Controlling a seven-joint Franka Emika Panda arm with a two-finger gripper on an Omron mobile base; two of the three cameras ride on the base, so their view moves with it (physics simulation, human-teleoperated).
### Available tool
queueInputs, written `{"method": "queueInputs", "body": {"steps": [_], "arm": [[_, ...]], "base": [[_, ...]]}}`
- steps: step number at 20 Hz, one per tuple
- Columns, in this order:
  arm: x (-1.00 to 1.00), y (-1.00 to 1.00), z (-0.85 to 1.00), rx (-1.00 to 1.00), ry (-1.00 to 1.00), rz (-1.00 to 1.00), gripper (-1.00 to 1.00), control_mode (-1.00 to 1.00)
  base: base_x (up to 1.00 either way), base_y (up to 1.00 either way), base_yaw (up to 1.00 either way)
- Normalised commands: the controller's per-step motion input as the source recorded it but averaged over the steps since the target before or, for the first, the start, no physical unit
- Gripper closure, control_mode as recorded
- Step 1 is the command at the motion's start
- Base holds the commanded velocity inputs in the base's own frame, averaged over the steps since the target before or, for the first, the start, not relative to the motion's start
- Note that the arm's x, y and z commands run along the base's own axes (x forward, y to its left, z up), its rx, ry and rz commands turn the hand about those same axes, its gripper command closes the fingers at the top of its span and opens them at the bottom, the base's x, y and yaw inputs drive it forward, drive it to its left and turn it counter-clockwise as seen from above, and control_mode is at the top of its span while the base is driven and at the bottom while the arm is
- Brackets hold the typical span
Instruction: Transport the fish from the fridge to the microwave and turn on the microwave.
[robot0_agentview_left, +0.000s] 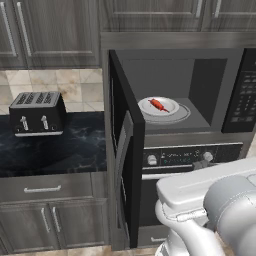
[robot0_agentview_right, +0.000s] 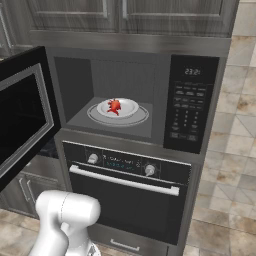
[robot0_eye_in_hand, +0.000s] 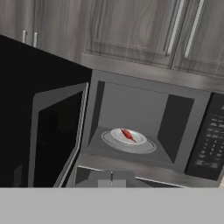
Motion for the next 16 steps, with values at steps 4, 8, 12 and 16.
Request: {"method": "queueInputs", "body": {"steps": [4,8,12,16], "arm": [[0.0,0.08,0.0,0.0,-0.02,-0.02,1.0,-1.0],[0.0,0.04,0.0,0.0,-0.01,-0.02,1.0,-1.0],[0.0,0.05,-0.01,0.0,-0.01,-0.03,1.0,-1.0],[-0.03,0.11,0.0,0.0,-0.03,-0.03,1.0,-1.0]], "base": [[0.0,0.0,0.0],[0.0,0.0,0.0],[0.0,0.0,0.0],[0.0,0.0,0.0]]}}
